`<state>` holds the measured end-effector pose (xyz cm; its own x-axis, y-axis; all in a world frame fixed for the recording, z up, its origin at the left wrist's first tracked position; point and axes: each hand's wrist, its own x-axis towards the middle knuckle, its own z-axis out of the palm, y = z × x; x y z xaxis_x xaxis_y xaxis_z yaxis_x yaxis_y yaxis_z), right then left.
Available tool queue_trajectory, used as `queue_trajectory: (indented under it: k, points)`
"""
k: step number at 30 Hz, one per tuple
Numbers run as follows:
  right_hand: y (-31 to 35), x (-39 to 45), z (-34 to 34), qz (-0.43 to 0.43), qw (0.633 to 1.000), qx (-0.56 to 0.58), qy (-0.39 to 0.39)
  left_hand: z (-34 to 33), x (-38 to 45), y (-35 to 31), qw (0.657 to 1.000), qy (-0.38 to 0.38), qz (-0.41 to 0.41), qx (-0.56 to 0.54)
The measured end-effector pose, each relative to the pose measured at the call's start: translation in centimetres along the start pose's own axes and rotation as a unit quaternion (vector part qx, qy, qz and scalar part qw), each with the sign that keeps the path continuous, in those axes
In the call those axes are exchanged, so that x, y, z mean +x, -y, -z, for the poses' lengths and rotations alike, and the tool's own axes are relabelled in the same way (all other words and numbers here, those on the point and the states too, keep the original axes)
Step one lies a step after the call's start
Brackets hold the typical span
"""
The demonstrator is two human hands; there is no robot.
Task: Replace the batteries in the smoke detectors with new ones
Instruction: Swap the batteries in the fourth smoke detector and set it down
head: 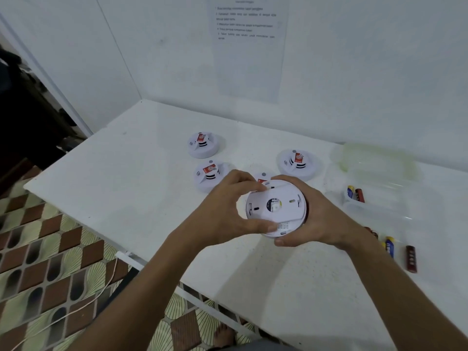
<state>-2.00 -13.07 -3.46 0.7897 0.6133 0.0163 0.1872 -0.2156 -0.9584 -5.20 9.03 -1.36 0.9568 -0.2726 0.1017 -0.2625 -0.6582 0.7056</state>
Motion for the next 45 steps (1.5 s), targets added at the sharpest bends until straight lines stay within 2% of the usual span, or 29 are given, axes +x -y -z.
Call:
queue_trajectory:
  k: [7,18,22,29,34,39,45]
  points:
    - [-0.2,0.0,0.3,-0.003,1.0,-0.011,-0.003,0.0,0.3,-0.3,0.999,0.024,0.026,-0.028]
    - [-0.2,0.2,1.0,-0.008,1.0,-0.015,0.0,1.0,1.3,0.1,0.984,0.103,0.062,-0.13]
    - [-0.2,0.4,0.8,-0.008,1.0,-0.019,0.002,1.6,1.6,0.0,0.982,0.12,0.074,-0.127]
    - [-0.3,0.4,0.5,0.016,0.999,-0.019,-0.028,0.7,1.4,0.0,0.984,0.064,0.085,-0.146]
    - [-0.3,0.5,0.4,0.021,0.999,-0.027,-0.027,-0.1,0.9,-0.2,0.992,0.013,0.081,-0.093]
    - [-0.1,0.6,0.7,0.009,0.999,-0.032,-0.001,0.7,1.0,-0.2,0.996,0.068,0.043,-0.039]
    - [0.5,0.6,1.0,0.028,0.999,-0.022,-0.028,-0.1,0.8,-0.6,0.988,0.029,0.075,-0.128]
